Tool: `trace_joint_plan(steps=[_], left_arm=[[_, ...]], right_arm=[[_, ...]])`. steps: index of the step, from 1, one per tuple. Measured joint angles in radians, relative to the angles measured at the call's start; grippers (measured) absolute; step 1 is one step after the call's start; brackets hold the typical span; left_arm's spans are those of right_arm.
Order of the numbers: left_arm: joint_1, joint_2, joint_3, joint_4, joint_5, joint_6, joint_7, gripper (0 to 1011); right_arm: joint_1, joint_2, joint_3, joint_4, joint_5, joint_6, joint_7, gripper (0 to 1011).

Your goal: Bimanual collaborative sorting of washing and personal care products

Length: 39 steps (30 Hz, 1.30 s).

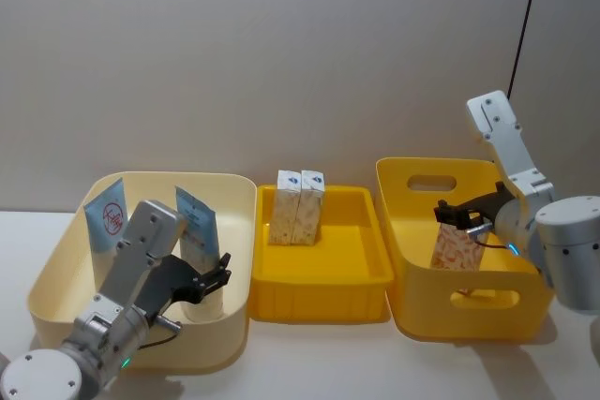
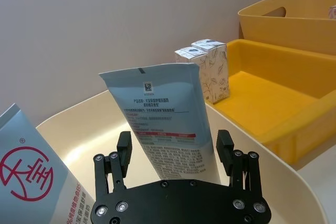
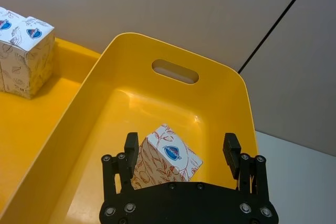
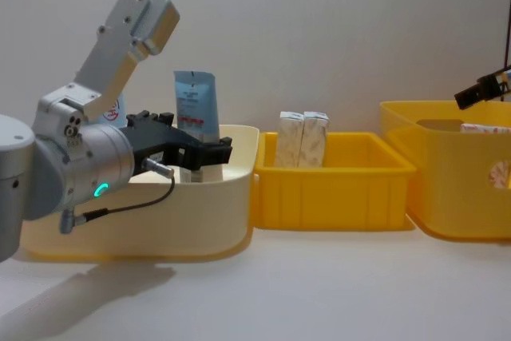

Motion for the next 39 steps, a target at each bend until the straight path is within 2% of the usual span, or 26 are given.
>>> trace_joint_plan(steps=[20, 32, 39], left_arm=[[-0.065, -0.027, -0.003, 0.103, 0.019, -0.019, -0.041, 1003], [-0.085, -0.036, -0.010, 0.132, 0.025, -0.032, -0.048, 1003], [-0.089, -0.039, -0.013, 0.141, 0.027, -0.036, -0.049, 902]], right_arm=[[0.000, 0.000, 0.000, 0.000, 0.000, 0.000, 0.000, 1001], [0.000, 0.000, 0.000, 0.000, 0.000, 0.000, 0.000, 1001], [0.000, 0.000, 0.000, 0.000, 0.000, 0.000, 0.000, 1001]])
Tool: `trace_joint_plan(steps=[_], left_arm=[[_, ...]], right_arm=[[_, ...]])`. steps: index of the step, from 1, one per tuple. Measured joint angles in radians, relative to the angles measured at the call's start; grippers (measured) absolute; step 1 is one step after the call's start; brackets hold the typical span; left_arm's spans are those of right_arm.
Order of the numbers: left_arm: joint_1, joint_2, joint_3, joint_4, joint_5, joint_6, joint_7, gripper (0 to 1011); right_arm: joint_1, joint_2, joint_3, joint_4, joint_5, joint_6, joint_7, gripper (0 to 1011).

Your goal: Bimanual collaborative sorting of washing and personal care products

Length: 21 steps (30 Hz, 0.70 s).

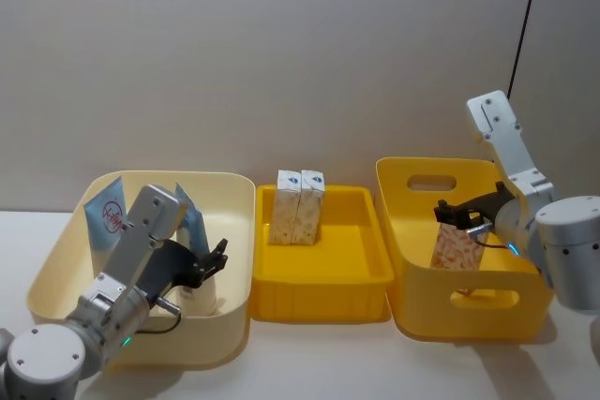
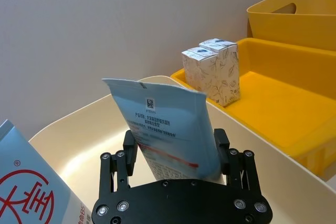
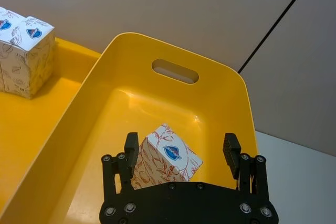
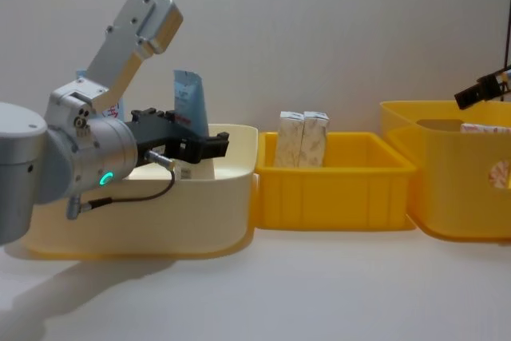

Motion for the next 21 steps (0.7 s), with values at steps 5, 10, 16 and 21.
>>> trace_joint_plan(steps=[5, 10, 16, 21], left_arm=[[-0.003, -0.001, -0.001, 0.004, 0.001, -0.002, -0.001, 827], [-0.005, -0.002, -0.002, 0.007, 0.001, -0.003, -0.001, 666], [-0.006, -0.002, -0.002, 0.008, 0.002, -0.003, -0.001, 501], [-0.006, -0.003, -0.003, 0.009, 0.002, -0.004, -0.002, 362]], right_arm=[[0.000, 0.000, 0.000, 0.000, 0.000, 0.000, 0.000, 1001], [0.000, 0.000, 0.000, 0.000, 0.000, 0.000, 0.000, 1001], [0.000, 0.000, 0.000, 0.000, 0.000, 0.000, 0.000, 1001], [0.000, 0.000, 0.000, 0.000, 0.000, 0.000, 0.000, 1001]])
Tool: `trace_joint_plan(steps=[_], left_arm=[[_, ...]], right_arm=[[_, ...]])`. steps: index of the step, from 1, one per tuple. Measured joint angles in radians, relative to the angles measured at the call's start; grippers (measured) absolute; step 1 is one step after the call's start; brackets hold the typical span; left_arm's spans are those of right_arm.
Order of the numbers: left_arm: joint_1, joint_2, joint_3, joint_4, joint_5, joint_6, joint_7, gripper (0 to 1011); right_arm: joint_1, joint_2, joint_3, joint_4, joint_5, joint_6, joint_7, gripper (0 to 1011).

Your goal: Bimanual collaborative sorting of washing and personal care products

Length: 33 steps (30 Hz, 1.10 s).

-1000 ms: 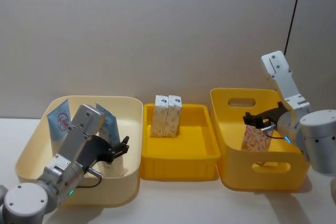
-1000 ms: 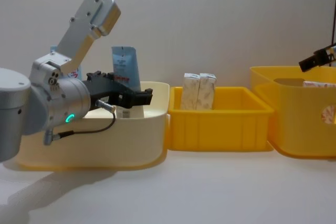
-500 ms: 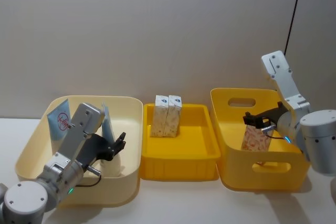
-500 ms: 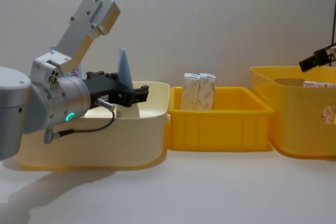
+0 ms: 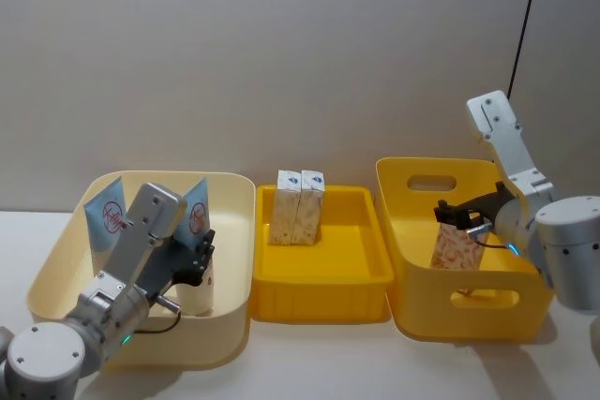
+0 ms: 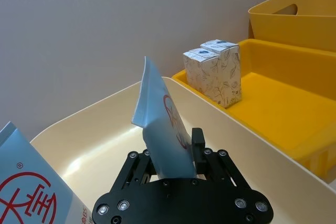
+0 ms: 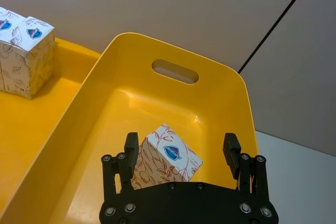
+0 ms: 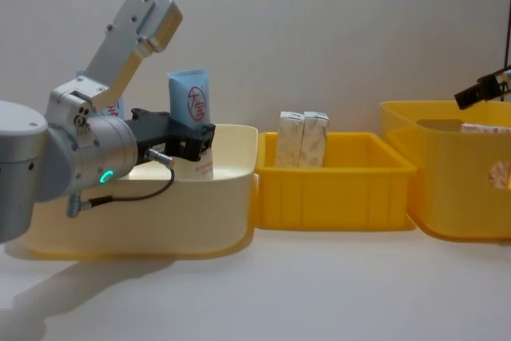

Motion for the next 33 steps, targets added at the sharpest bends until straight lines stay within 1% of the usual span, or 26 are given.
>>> trace_joint_plan(steps=[13, 33], left_arm=[[-0.001, -0.001, 0.000, 0.001, 0.000, -0.001, 0.000, 275], [-0.001, 0.000, 0.000, 0.002, 0.000, -0.001, 0.000, 275]], right_arm=[[0.000, 0.000, 0.000, 0.000, 0.000, 0.000, 0.000, 1001], [0.000, 0.000, 0.000, 0.000, 0.000, 0.000, 0.000, 1001]])
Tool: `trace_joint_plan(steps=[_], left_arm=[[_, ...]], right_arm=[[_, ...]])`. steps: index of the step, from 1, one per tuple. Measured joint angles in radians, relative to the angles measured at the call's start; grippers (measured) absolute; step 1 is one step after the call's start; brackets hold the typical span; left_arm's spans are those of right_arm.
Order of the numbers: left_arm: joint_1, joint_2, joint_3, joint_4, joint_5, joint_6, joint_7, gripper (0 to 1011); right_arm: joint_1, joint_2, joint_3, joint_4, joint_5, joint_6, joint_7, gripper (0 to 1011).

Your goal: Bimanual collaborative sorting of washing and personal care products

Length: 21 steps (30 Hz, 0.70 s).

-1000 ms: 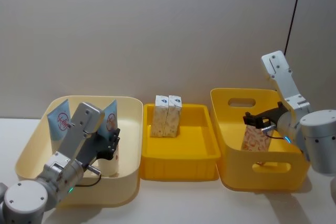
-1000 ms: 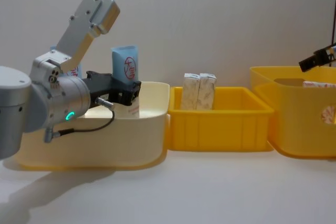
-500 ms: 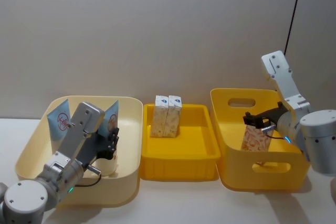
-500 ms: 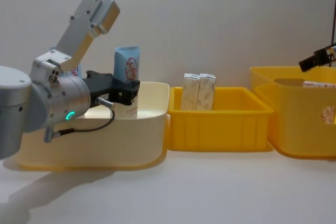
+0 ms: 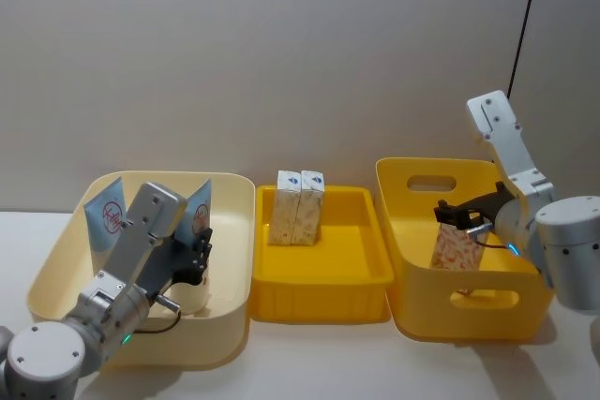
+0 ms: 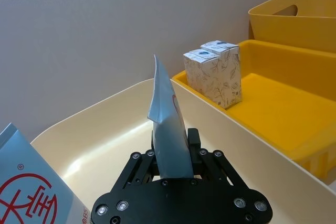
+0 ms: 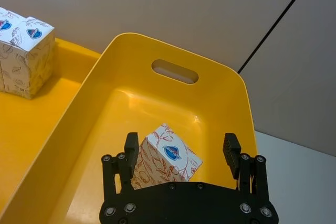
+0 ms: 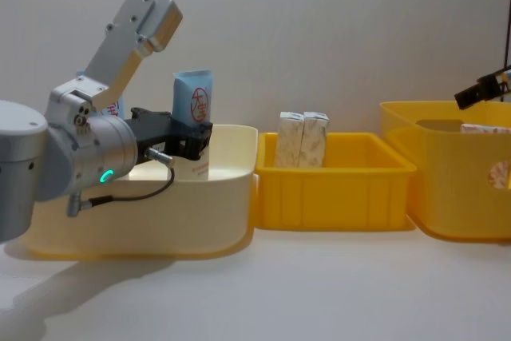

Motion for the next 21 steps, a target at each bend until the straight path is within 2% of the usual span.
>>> trace_joint_plan(steps=[21], left_arm=[[0.000, 0.000, 0.000, 0.000, 0.000, 0.001, 0.000, 275]], right_arm=[[0.000, 0.000, 0.000, 0.000, 0.000, 0.000, 0.000, 1001]])
